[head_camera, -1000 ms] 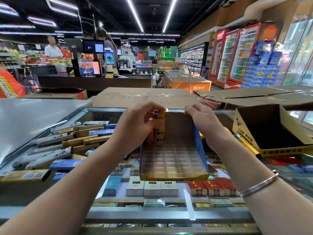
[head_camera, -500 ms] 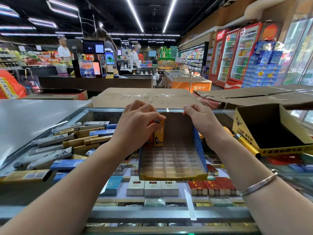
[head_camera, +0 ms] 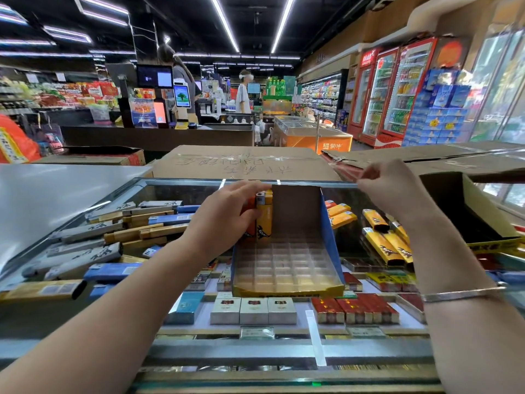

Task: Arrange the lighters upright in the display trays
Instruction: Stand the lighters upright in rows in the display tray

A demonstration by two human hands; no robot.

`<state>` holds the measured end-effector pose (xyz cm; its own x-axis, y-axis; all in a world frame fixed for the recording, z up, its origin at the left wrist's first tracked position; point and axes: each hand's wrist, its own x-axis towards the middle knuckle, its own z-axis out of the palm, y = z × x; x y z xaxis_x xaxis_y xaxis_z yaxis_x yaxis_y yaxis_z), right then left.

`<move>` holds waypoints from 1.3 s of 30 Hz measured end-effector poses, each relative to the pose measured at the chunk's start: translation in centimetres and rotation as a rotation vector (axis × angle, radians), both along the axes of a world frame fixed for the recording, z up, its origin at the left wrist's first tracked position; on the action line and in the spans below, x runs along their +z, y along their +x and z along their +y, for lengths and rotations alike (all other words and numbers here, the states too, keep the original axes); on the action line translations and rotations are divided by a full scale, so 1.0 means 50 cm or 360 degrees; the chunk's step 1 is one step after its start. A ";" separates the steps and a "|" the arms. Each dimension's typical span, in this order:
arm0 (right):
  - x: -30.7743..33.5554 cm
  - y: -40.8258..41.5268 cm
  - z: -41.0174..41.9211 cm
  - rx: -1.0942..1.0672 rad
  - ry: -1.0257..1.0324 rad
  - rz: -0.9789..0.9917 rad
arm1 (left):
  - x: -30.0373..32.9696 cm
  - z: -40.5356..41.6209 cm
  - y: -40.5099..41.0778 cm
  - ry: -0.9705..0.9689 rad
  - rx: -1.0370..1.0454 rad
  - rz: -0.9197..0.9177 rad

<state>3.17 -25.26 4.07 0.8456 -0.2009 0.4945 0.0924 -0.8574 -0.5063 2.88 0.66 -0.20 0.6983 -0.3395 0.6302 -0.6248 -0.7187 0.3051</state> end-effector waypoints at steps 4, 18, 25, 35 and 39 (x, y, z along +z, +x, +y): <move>-0.007 -0.012 -0.029 -0.0230 -0.0186 0.0719 | -0.002 0.003 0.002 -0.0055 -0.0002 -0.0009; -0.027 -0.013 -0.002 0.0028 -0.0433 0.1274 | 0.001 0.006 0.003 -0.0089 -0.0078 0.0009; -0.012 -0.013 -0.029 -0.0183 -0.0287 0.0868 | 0.000 0.009 0.008 -0.0071 -0.0074 0.0025; -0.031 -0.012 -0.018 -0.0285 -0.0738 0.1237 | 0.003 0.009 0.003 -0.0086 -0.0097 0.0031; -0.036 -0.016 -0.003 -0.0233 -0.0850 0.1315 | 0.003 0.009 0.003 -0.0077 -0.0098 0.0032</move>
